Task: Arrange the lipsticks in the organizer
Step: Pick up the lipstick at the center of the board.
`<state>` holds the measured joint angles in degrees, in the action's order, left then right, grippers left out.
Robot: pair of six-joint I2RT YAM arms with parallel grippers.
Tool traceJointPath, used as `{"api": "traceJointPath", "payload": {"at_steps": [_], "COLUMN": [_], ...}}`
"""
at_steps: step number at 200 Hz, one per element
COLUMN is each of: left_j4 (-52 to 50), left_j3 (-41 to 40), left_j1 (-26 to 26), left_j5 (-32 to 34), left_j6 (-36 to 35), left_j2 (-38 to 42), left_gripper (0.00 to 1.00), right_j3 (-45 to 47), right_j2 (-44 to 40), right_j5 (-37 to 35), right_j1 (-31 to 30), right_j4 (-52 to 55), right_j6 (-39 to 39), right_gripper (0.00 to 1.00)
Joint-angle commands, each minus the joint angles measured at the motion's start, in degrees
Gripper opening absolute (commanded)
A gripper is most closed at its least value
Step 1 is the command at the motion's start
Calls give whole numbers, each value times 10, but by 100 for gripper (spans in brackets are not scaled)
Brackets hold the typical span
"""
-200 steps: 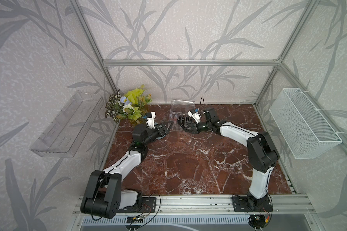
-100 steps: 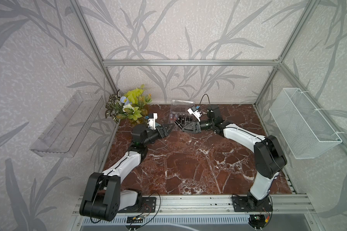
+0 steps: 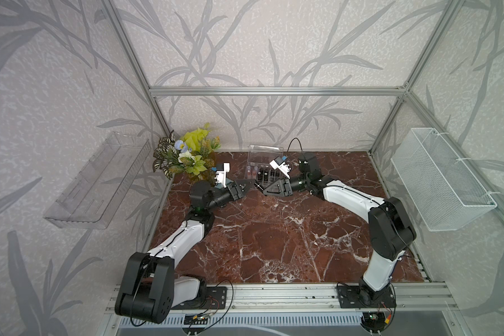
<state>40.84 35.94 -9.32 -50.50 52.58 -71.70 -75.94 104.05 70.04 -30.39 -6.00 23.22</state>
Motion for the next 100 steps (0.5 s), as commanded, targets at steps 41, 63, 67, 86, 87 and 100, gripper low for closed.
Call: {"api": "traceJointPath", "payload": {"at_steps": [41,63,67,86,87,100], "left_j4": [-4,-17,-21,-30,-30,-36], "left_j3": [18,15,15,16,16,19], "left_j1": [-11,-17,-18,-21,-21,-22], "left_j5": [-10,-9,-9,-10,-11,-14], "left_j6": [-9,-19,-22,-29,-29,-34], "left_j2": [18,18,18,19,19,20], "left_gripper": [59,58,58,58,58,57], "right_j3": [-33,-33,-33,-33,-33,-37], "right_j2": [0,-2,-2,-2,-2,0], "right_j5": [3,0,1,0,0,-2], "right_j1": [-10,-9,-10,-10,-10,-9], "right_j4": [61,65,66,71,72,80], "right_j6": [-54,-57,-58,-62,-62,-68], "right_gripper": [21,21,21,20,20,20]}}
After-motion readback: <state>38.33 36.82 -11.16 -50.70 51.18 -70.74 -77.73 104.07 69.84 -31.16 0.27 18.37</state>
